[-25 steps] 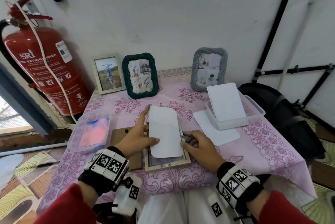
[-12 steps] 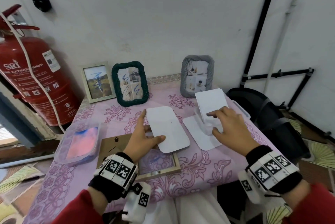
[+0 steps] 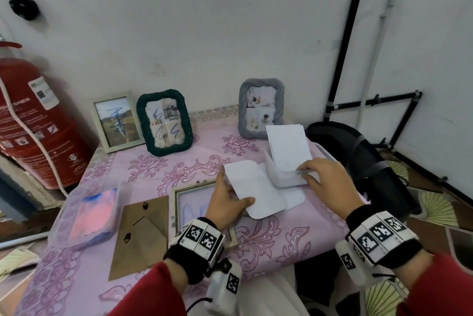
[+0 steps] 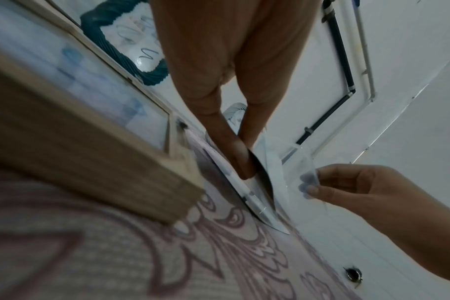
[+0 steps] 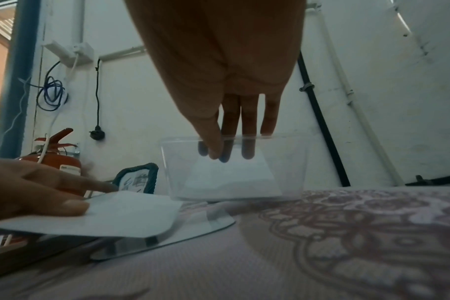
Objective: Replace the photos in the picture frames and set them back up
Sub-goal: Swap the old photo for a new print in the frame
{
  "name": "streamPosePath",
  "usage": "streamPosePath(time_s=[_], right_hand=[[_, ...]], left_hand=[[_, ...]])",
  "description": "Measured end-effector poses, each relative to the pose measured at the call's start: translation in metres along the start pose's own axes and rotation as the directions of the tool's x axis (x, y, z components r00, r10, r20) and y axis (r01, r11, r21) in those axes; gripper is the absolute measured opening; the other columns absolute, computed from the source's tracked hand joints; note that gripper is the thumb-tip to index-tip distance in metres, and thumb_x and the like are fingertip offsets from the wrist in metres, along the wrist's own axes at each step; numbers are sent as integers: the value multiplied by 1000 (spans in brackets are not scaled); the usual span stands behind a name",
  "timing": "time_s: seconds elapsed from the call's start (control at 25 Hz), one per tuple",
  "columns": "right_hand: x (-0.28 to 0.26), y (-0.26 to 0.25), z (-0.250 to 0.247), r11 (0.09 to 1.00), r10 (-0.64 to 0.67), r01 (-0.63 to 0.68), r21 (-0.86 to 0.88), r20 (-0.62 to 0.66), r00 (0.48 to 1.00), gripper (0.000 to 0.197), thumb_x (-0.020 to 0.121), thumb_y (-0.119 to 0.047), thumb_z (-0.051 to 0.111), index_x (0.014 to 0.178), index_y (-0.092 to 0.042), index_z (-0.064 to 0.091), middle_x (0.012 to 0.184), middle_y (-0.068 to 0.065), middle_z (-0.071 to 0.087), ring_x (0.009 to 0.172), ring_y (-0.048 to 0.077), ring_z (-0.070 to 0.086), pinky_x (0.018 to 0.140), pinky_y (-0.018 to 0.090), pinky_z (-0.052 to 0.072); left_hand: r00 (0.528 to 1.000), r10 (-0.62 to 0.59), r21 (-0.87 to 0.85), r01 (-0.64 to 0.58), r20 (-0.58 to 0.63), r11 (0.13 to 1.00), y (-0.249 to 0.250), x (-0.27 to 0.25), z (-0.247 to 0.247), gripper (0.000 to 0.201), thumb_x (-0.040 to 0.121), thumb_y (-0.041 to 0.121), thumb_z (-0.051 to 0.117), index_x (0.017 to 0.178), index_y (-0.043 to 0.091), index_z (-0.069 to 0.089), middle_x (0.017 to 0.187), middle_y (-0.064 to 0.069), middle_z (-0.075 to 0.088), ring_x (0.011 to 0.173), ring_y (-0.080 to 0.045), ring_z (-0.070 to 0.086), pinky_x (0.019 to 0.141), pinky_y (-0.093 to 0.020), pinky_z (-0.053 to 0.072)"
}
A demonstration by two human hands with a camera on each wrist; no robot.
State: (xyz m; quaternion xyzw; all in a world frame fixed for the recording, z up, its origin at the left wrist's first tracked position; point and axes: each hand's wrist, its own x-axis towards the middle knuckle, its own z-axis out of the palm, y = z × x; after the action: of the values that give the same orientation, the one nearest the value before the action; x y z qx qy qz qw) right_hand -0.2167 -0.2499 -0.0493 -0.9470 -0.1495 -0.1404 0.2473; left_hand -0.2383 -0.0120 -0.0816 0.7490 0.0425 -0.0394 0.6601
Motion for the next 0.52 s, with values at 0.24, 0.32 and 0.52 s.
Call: streamPosePath(time_s=[0.24,0.32,0.52], right_hand=[[-1,8,-4,1000,-18,18,14,16,1000,15,86,-12,61,97,-18,70,98,-5,70,98,16,62,91,42,44],[-2,10,-2,1000,-24,24,-5,37,999,15,86,-13,61,96,-21,70,98,-8,69,99,15,61,91,40,43],[-7,14,6,999,-14,15,-29,36,999,18,85,-12,61,92,-27,68,94,-13,67,96,11,58,80,26,27]], left_hand=[[998,-55,-80,54,-5,995,2,20,29,103,74,-14,67,148,20,5,109,-12,50,101,-28,54,63,-32,56],[997,-73,-21,73,-14,997,1,24,35,108,72,-10,71,149,21,3,108,-14,51,100,-30,56,71,-40,56],[998,-54,103,56,-22,993,-4,27,39,98,66,-3,79,143,10,20,90,-6,56,97,-37,62,84,-47,54]])
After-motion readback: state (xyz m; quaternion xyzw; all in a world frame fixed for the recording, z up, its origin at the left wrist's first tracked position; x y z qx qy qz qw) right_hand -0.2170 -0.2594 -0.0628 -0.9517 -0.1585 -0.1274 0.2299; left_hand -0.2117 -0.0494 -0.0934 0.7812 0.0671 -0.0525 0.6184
